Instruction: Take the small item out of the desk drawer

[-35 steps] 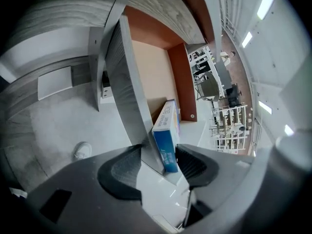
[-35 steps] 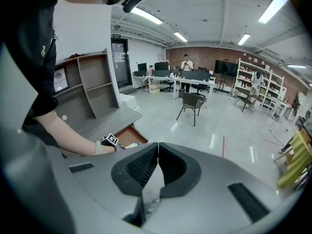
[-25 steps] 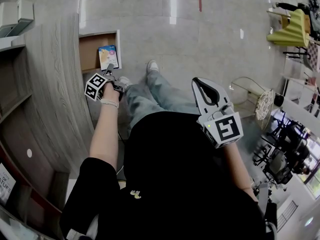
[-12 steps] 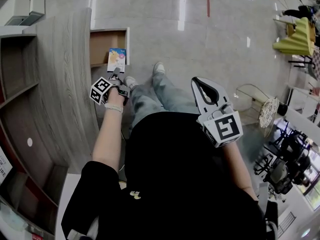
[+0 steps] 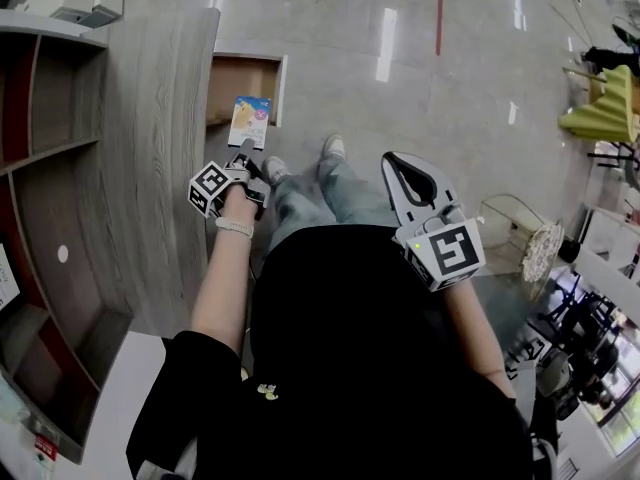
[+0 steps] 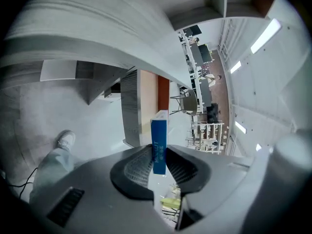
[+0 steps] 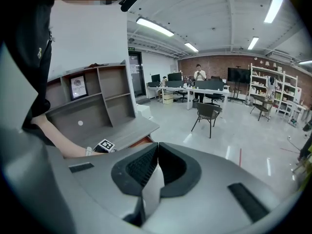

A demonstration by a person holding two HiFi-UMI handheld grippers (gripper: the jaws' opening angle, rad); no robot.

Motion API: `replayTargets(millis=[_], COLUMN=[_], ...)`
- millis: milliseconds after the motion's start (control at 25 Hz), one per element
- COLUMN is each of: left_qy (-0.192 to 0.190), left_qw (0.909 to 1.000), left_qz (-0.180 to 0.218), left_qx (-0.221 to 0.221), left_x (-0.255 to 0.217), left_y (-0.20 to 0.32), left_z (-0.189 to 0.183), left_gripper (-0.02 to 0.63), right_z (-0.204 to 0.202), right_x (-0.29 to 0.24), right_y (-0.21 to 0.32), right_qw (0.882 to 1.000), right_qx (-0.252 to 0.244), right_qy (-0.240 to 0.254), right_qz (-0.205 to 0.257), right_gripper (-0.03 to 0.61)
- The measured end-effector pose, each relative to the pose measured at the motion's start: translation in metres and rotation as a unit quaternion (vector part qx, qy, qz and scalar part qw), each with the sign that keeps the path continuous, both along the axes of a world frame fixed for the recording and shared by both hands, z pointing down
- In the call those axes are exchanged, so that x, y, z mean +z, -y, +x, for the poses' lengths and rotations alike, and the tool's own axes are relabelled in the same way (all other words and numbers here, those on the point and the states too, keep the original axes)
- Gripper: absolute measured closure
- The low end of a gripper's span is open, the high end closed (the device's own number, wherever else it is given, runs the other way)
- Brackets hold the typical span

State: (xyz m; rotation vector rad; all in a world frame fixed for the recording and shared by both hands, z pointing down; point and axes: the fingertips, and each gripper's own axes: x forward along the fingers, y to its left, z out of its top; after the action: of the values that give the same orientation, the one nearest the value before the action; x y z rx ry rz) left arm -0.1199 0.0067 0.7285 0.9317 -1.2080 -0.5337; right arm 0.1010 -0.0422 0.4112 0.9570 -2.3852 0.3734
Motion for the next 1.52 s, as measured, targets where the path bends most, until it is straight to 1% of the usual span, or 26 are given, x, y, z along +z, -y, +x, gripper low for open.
replayTargets(millis=[280, 520, 680, 840, 960, 1160, 1520], left_qy=[-0.021, -0.019, -0.031, -0.057, -0.060, -0.052, -0.037], left_qw=[0.9976, 0.9928, 0.9869, 0.9773, 0.9736, 0.9681, 0.9598], left_qz=[0.063, 0.115, 0.155, 0.202, 0.218, 0.243, 0.276], left_qx=[-0.019, -0.024, -0.030, -0.030, -0.031, -0.034, -0.035], left_x=[-0.064, -0.127, -0.170, -0.217, -0.246, -0.289, -0.343], left_y=[-0.003, -0.002, 0.001, 0.004, 0.001, 0.000, -0.002], left_z=[0.006, 0.006, 0.005, 0.011, 0.011, 0.012, 0.015], left_gripper=[0.526, 0.526, 0.526, 0.526, 0.526, 0.526, 0.526], right_z=[-0.022, -0.039, -0.049, -0.059, -0.070, -0.081, -0.095], right_x=[-0.011, -0.022, -0.032, -0.042, -0.053, -0.064, -0.077], right_y=[-0.003, -0.001, 0.001, 0.004, 0.007, 0.011, 0.020], right_qw=[0.999, 0.997, 0.994, 0.992, 0.989, 0.985, 0.978], right_qx=[-0.034, -0.058, -0.076, -0.085, -0.097, -0.117, -0.140], right_qy=[0.034, 0.058, 0.074, 0.089, 0.101, 0.116, 0.138], right_qz=[0.007, 0.015, 0.027, 0.032, 0.044, 0.054, 0.062], right_gripper=[0.580, 0.580, 0.580, 0.580, 0.580, 0.580, 0.580])
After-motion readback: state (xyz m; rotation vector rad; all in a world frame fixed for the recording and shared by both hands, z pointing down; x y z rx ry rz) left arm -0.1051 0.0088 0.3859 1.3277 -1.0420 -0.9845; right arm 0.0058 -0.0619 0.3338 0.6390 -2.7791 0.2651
